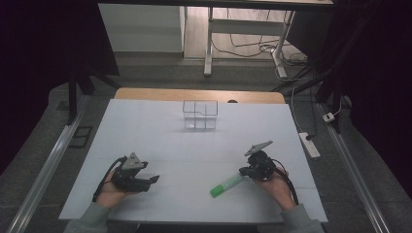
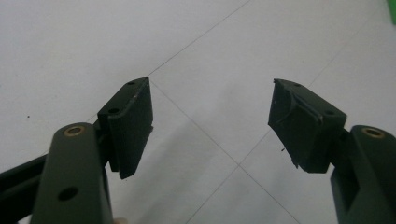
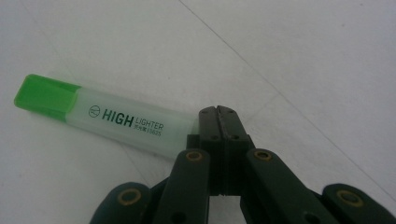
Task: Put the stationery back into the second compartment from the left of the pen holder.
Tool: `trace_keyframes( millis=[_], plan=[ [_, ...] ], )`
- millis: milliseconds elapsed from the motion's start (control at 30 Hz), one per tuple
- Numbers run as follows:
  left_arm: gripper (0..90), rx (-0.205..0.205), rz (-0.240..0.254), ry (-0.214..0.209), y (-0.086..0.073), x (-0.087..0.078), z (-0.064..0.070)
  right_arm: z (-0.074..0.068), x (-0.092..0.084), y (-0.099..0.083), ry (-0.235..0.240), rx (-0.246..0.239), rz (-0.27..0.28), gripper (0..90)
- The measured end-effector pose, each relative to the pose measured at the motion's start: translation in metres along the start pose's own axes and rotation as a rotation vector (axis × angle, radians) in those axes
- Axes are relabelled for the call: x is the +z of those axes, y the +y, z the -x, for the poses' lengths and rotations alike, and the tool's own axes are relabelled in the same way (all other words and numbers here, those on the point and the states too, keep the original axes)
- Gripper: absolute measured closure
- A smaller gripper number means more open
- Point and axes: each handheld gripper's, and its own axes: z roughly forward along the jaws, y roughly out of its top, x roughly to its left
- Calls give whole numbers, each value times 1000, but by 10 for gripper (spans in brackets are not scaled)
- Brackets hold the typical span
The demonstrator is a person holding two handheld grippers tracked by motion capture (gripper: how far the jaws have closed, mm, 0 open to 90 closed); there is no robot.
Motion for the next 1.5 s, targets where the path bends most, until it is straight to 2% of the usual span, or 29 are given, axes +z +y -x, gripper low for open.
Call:
trace_keyframes(
  millis=[600, 833, 867, 933, 1033, 1067, 1100, 1200, 1300, 1500],
  plan=[
    [304, 3, -2, 1, 0, 1, 0, -19, 11, 7, 75, -16, 8, 891],
    [304, -2, 2, 3, 0, 0, -1, -19, 10, 7, 71, -23, 15, 890],
    [304, -3, 2, 3, 0, 0, -1, -19, 9, 7, 66, -37, 25, 888],
    [304, -4, 2, 3, -1, 0, -1, -21, 4, 9, 48, -87, 56, 787],
    [303, -5, 1, 5, -1, 0, -2, -26, -5, 15, 49, -194, 120, 635],
    [303, -4, 1, 5, -1, 1, -2, -29, -10, 19, 51, -261, 140, 560],
    [303, -5, 0, 5, -1, 1, -2, -29, -10, 19, 51, -261, 140, 560],
    [303, -5, -1, 4, -1, 1, -3, -32, -13, 27, 84, -328, 144, 476],
    [303, -8, -2, 8, -2, 0, -4, -37, -14, 34, 106, -392, 125, 422],
    [303, -17, 0, 10, -3, 0, -7, -49, -10, 43, 156, -504, 100, 362]
  ],
)
